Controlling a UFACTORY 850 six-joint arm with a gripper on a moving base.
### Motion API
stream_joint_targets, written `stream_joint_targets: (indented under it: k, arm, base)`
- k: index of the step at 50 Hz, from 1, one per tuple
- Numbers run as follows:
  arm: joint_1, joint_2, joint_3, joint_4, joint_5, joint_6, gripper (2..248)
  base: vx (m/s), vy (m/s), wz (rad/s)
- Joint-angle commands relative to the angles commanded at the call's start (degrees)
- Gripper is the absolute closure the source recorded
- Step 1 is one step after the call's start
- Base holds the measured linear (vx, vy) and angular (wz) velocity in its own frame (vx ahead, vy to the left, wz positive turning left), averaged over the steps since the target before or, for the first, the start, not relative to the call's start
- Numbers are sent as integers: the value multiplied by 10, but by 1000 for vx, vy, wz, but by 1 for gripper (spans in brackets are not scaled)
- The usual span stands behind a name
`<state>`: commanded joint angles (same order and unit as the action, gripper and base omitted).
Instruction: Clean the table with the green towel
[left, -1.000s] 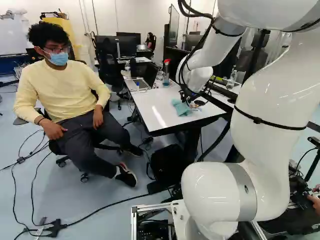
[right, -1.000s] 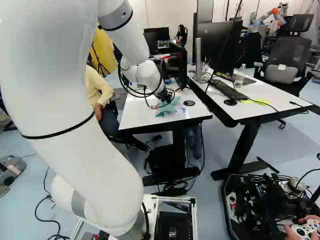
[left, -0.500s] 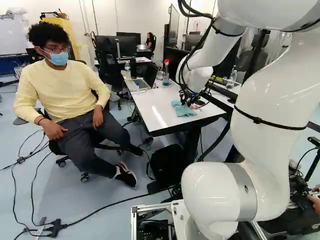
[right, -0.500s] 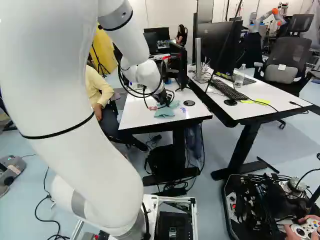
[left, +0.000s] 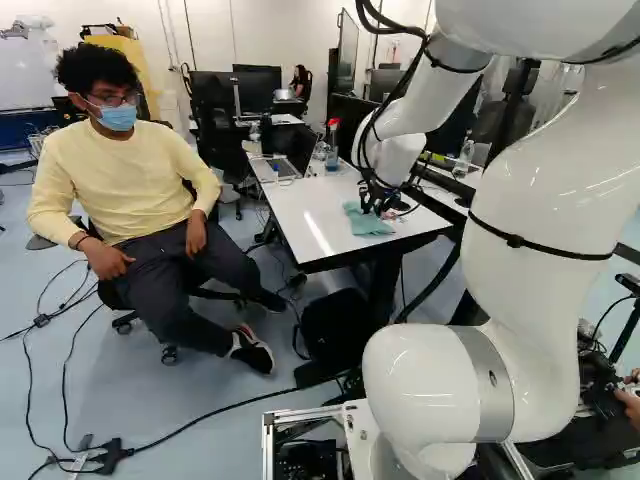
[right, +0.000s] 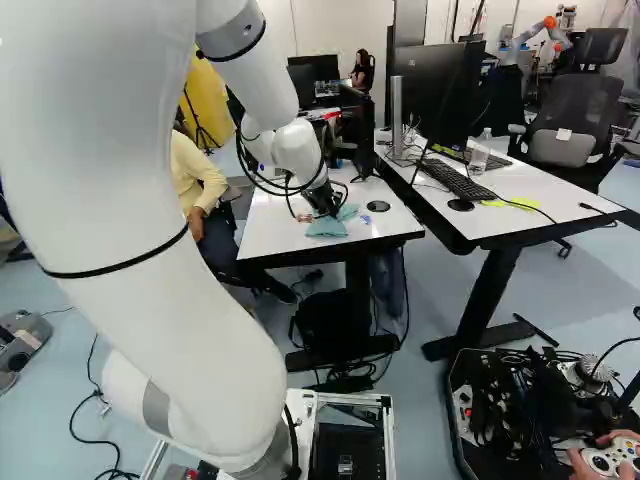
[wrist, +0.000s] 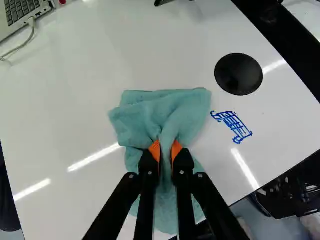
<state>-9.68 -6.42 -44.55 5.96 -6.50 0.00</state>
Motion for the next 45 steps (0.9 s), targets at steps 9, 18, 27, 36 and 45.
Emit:
stream_joint_targets:
  k: [9, 18, 27, 36, 45]
  arm:
    - [0, 0, 0, 0, 0, 0, 205]
    - [-9, -5, -6, 0, 0, 0, 205]
    - [-24, -16, -18, 0, 0, 0, 205]
    - [-40, -31, -34, 0, 0, 0, 205]
    - [-55, -49, -55, 0, 0, 0, 205]
  base:
    - [0, 0, 0]
    - [0, 0, 0]
    - [0, 0, 0]
    - [0, 0, 0]
    - [0, 0, 0]
